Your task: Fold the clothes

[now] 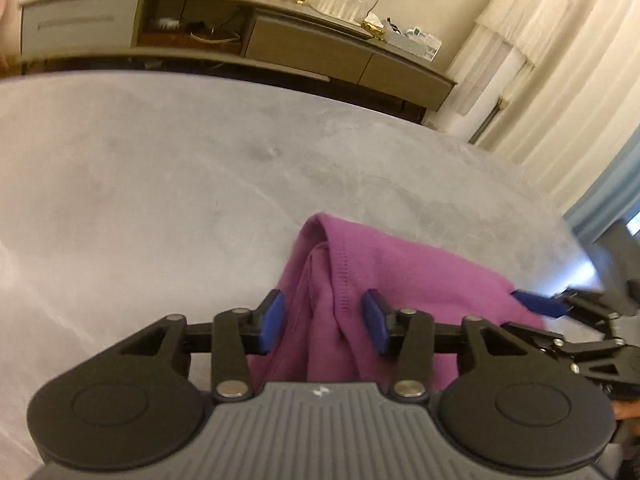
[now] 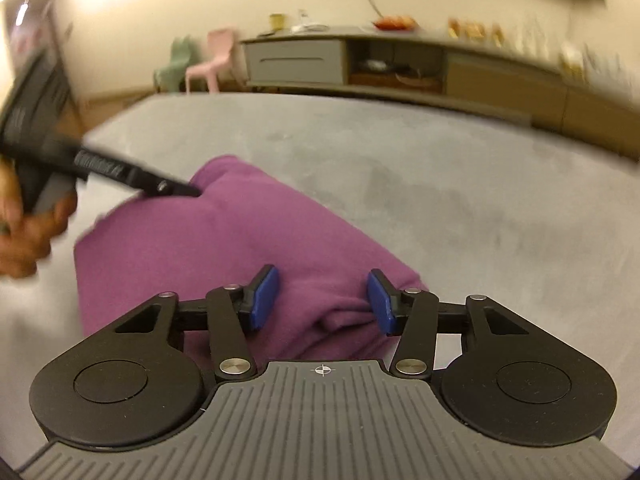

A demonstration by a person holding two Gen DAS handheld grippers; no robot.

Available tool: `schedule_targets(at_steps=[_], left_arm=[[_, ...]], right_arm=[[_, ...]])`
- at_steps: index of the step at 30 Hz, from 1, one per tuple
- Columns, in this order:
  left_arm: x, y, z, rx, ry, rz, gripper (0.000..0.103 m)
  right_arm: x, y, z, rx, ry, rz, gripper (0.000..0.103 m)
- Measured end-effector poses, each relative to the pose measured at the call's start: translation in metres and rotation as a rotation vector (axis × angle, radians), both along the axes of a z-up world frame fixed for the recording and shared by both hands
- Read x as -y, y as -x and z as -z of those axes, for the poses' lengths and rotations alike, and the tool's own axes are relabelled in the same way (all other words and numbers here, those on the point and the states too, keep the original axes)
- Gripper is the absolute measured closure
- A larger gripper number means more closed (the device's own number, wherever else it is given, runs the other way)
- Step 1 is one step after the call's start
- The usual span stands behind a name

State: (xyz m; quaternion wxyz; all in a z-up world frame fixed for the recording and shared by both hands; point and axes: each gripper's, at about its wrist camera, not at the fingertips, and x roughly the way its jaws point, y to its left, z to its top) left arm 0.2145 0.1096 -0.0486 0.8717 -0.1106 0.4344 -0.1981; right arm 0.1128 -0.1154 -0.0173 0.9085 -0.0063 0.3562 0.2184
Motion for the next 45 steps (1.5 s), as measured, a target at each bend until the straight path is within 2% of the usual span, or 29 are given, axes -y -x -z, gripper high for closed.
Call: schedule_targets(at_steps=[4, 5, 6, 8, 10, 12, 14, 15, 19, 21, 23, 24, 25, 26, 28, 29, 31, 32, 34, 37, 40, 42, 43, 44, 45], left_arm=[[0.004, 0.009, -0.01, 0.03, -0.054, 0.001, 0.058], [0.003, 0.014, -0.017, 0.044, -0.064, -0.001, 0.061], [0.004, 0.023, -0.027, 0.068, -0.068, -0.003, 0.068], [0.002, 0.042, -0.044, 0.131, -0.072, 0.021, 0.069], [-0.001, 0.061, -0.054, 0.178, -0.082, 0.059, 0.068], [0.002, 0.066, -0.039, 0.14, -0.121, 0.088, 0.067], [0.002, 0.063, -0.019, 0.1, -0.132, 0.066, 0.059], [0.002, 0.062, -0.012, 0.086, -0.131, 0.054, 0.054], [0.001, 0.071, -0.008, 0.1, -0.115, 0.016, 0.053], [-0.001, 0.073, -0.008, 0.067, -0.082, -0.007, 0.054], [-0.001, 0.078, -0.01, 0.036, -0.053, -0.015, 0.054], [0.001, 0.081, -0.011, 0.023, -0.042, -0.01, 0.055], [0.006, 0.085, -0.012, 0.013, -0.036, 0.004, 0.055], [0.011, 0.089, -0.013, 0.004, -0.029, 0.018, 0.055], [0.022, 0.097, -0.018, 0.009, -0.046, 0.056, 0.055], [0.025, 0.101, -0.022, 0.013, -0.053, 0.066, 0.056], [0.023, 0.105, -0.031, 0.01, -0.049, 0.055, 0.065], [0.021, 0.108, -0.037, 0.019, -0.046, 0.047, 0.065], [0.016, 0.111, -0.052, 0.069, -0.037, 0.025, 0.065], [0.022, 0.111, -0.057, 0.081, -0.026, 0.017, 0.065], [0.027, 0.114, -0.054, 0.082, -0.031, 0.012, 0.065], [0.027, 0.123, -0.051, 0.093, -0.032, 0.028, 0.065], [0.029, 0.128, -0.05, 0.097, -0.037, 0.041, 0.065], [0.031, 0.131, -0.049, 0.099, -0.049, 0.058, 0.065], [0.035, 0.134, -0.047, 0.102, -0.062, 0.073, 0.065]], right_arm=[[-0.004, -0.005, -0.002, -0.007, 0.045, -0.01, 0.056], [-0.007, -0.006, -0.007, -0.015, 0.067, -0.007, 0.056], [-0.01, -0.005, -0.015, -0.008, 0.084, 0.015, 0.056], [-0.015, 0.015, -0.038, 0.058, 0.056, 0.05, 0.061], [-0.023, 0.038, -0.047, 0.084, -0.002, -0.004, 0.061], [-0.037, 0.049, -0.031, 0.068, 0.043, -0.052, 0.062], [-0.049, 0.056, -0.006, 0.041, 0.111, -0.083, 0.061], [-0.046, 0.062, 0.001, 0.093, 0.104, -0.086, 0.061], [-0.059, 0.065, -0.007, 0.098, 0.201, -0.079, 0.061], [-0.068, 0.071, -0.022, 0.121, 0.259, -0.037, 0.06], [-0.075, 0.089, -0.036, 0.168, 0.225, -0.071, 0.065], [-0.078, 0.099, -0.031, 0.164, 0.237, -0.122, 0.065], [-0.082, 0.108, -0.026, 0.16, 0.255, -0.171, 0.061], [-0.084, 0.113, -0.012, 0.153, 0.337, -0.196, 0.06], [-0.065, 0.117, 0.003, 0.192, 0.377, -0.17, 0.056], [-0.05, 0.113, 0.001, 0.165, 0.335, -0.117, 0.055], [-0.024, 0.106, -0.007, 0.092, 0.254, 0.005, 0.055], [-0.014, 0.108, -0.014, 0.078, 0.202, 0.044, 0.056], [-0.009, 0.12, -0.025, 0.092, 0.12, 0.09, 0.055], [-0.032, 0.136, -0.032, 0.149, 0.029, 0.086, 0.055], [-0.071, 0.136, -0.02, 0.199, 0.031, 0.055, 0.056], [-0.094, 0.128, 0.003, 0.151, 0.1, 0.045, 0.057], [-0.099, 0.131, 0.015, 0.168, 0.12, 0.044, 0.055], [-0.098, 0.134, 0.018, 0.191, 0.123, 0.039, 0.055], [-0.092, 0.134, 0.012, 0.17, 0.107, 0.032, 0.056]])
